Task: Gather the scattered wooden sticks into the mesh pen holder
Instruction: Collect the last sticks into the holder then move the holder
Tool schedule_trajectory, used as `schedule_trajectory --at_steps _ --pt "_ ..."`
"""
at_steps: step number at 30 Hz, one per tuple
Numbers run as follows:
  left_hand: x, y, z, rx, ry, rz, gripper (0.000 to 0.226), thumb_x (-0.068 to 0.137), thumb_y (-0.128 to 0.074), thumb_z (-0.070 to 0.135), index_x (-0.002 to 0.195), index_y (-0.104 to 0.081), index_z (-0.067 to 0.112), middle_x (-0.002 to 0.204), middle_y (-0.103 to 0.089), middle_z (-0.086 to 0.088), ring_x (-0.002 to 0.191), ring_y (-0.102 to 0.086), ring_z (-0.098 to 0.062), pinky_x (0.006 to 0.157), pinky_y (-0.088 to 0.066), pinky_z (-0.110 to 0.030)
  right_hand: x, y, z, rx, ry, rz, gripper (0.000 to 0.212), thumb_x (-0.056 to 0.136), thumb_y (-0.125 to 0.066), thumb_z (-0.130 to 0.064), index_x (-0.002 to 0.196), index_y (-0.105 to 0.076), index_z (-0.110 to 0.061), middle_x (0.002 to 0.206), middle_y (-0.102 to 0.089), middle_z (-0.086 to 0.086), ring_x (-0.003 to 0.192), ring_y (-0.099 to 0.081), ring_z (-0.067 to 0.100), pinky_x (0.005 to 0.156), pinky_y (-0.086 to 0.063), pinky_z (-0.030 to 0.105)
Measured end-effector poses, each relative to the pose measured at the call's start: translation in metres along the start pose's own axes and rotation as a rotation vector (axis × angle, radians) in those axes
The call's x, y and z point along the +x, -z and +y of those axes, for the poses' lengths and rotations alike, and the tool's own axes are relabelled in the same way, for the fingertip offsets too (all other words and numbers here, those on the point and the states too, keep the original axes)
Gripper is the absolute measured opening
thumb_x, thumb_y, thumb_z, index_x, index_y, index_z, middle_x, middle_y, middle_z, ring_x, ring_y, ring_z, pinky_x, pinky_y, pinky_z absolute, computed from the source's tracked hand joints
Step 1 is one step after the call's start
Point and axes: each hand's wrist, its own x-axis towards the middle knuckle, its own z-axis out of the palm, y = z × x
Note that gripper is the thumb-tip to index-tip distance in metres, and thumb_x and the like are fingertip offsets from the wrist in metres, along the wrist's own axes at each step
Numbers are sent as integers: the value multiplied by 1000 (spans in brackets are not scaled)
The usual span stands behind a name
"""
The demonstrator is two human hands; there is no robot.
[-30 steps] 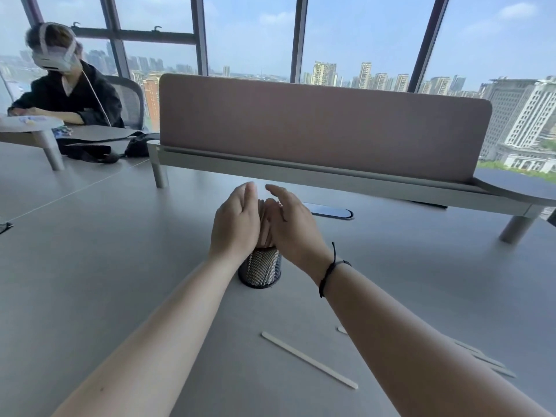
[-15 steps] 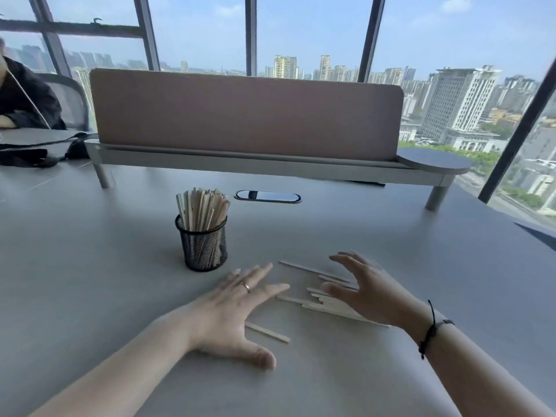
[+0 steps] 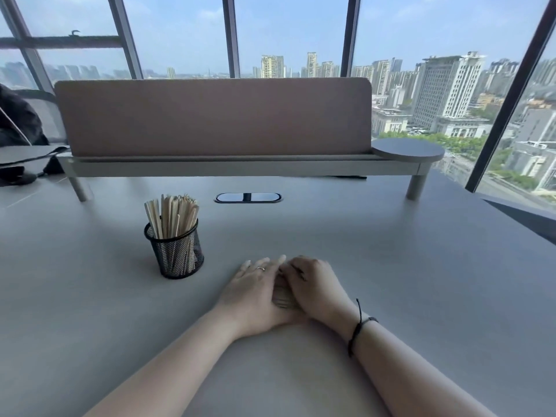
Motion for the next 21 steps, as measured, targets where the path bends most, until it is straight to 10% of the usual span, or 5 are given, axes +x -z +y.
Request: schedule_trajectory --at_steps 3,7,14,21 --pt "-4 2 -2 -1 -13 102 97 68 -56 87 147 -45 31 150 -50 14 141 -39 -8 123 -15 -34 -6 19 5 174 -109 197 20 96 -60 -28 84 -74 -21 82 -72 -17 83 -65 -2 65 -41 13" --pt "-6 6 -12 -70 -8 121 81 73 -60 82 139 -53 37 139 -58 20 132 -48 -4 122 -20 -35 -6 46 29 168 -301 230 34 98 -52 -44 93 -73 -18 88 -73 -7 87 -64 12 73 -46 25" --pt "-5 8 -14 26 113 -26 106 63 -38 100 153 -20 48 162 -17 28 156 4 -13 120 5 -63 -7 39 22 176 -351 12 45 102 -32 -55 105 -62 -21 98 -65 -7 98 -56 16 78 -37 31" --pt "3 -3 -6 22 25 -20 101 71 -39 91 155 -22 37 165 -24 14 154 -14 -11 126 -5 -43 7 8 -8 343 -309 -5 50 104 -30 -49 115 -66 -15 116 -67 -2 114 -56 15 86 -36 26"
